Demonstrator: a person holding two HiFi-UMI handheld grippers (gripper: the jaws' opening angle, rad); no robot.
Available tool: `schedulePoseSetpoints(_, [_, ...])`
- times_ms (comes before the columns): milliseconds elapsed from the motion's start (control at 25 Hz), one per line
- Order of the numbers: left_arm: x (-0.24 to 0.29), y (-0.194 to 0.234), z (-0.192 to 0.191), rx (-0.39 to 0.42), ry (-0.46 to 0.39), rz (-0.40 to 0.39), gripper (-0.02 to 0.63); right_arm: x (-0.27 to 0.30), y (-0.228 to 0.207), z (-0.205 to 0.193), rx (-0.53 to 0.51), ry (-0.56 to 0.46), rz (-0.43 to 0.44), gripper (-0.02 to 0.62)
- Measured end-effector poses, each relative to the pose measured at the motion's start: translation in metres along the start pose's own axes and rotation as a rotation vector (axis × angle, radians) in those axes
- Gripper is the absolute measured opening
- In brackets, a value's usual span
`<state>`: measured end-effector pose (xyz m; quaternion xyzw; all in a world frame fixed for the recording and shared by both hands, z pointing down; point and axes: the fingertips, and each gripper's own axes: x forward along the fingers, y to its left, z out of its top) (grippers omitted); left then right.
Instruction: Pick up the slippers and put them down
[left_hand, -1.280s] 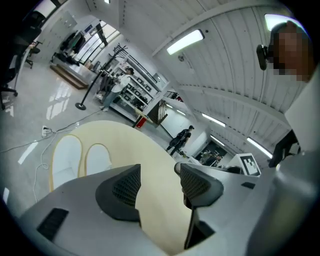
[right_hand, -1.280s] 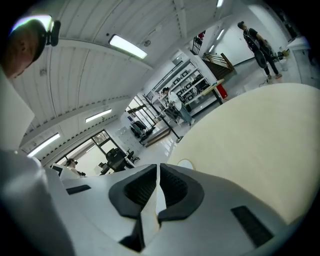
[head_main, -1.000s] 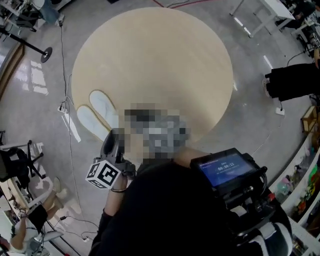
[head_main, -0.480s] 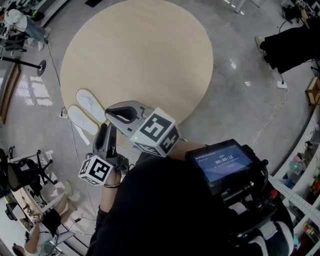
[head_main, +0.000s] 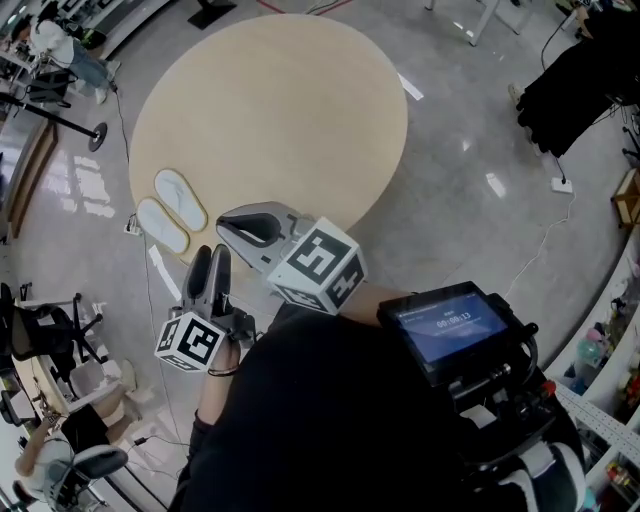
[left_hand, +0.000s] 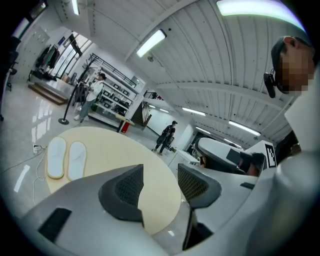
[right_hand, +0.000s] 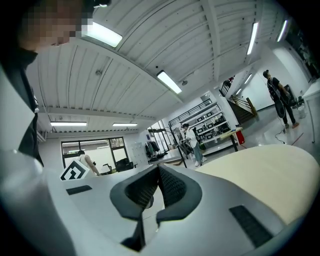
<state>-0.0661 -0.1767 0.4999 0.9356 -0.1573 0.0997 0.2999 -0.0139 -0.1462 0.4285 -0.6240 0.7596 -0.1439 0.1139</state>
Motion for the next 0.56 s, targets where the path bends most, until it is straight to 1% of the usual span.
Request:
schedulePoseSetpoints(80, [-0.011, -0.005, 0.006, 0.036, -0.03, 0.002, 0.232, -0.001, 0.01, 0.001, -0.016, -0.005, 0.01, 0.015])
schedulePoseSetpoints(200, [-0.02, -0.04, 0.017, 0.085, -0.061, -0.002, 0.23, -0.02, 0.018, 0.021, -0.03, -0.007, 0.027, 0.015])
schedulePoseSetpoints(280, [-0.013, -0.06, 0.03, 0.094, -0.071, 0.01, 0.23, -0.023, 0.011, 0.038, -0.018, 0.022, 0.052, 0.015])
schedulePoseSetpoints(320, [-0.008, -0.072, 0.029, 0.101, -0.068, 0.011, 0.23, -0.031, 0.005, 0.041, -0.004, 0.038, 0.057, 0.015])
schedulePoseSetpoints(400, [-0.01, -0.111, 0.003, 0.124, -0.027, -0.014, 0.229, -0.075, 0.003, 0.032, 0.037, 0.051, 0.025, 0.015])
schedulePoseSetpoints(480, [-0.03, -0.152, -0.03, 0.141, 0.028, -0.056, 0.23, -0.129, 0.018, 0.018, 0.084, 0.051, -0.035, 0.015])
schedulePoseSetpoints(560, [-0.054, -0.188, -0.055, 0.149, 0.073, -0.095, 0.229, -0.177, 0.039, 0.009, 0.122, 0.053, -0.09, 0.015])
